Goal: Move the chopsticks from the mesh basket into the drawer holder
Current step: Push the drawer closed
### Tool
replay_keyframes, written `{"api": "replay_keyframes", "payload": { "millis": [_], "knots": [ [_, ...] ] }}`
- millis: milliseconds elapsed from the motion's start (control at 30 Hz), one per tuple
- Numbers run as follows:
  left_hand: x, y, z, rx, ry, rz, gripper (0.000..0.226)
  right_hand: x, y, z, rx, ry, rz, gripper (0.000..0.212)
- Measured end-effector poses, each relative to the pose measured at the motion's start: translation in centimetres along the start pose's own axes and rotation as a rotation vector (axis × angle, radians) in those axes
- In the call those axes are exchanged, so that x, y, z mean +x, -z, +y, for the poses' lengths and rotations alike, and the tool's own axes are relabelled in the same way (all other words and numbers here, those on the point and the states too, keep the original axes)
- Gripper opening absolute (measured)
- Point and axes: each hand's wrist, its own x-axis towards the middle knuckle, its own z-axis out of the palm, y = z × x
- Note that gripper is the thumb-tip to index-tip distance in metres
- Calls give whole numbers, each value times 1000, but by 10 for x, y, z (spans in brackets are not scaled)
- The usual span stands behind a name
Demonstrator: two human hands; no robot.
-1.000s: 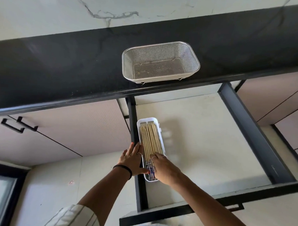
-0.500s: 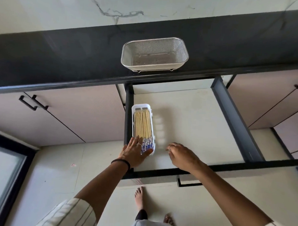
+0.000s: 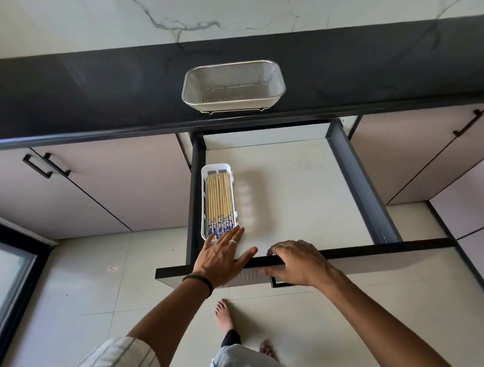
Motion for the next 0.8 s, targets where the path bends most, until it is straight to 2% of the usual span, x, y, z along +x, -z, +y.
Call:
{"api": "replay_keyframes", "payload": {
  "millis": [133,333,700,800],
  "knots": [
    [0,0,0,16,-5,-3,87,0,-7,3,-23,29,98,72],
    [6,1,-1,32,-24,31,88,4,-11,8,-44,46,182,72],
    [55,26,-20,139,-122,74,96,59,8,28,-79,31,229,65],
    [68,35,-25,184,-214,78,95,75,16,34,-80,35,209,68]
  ]
}}
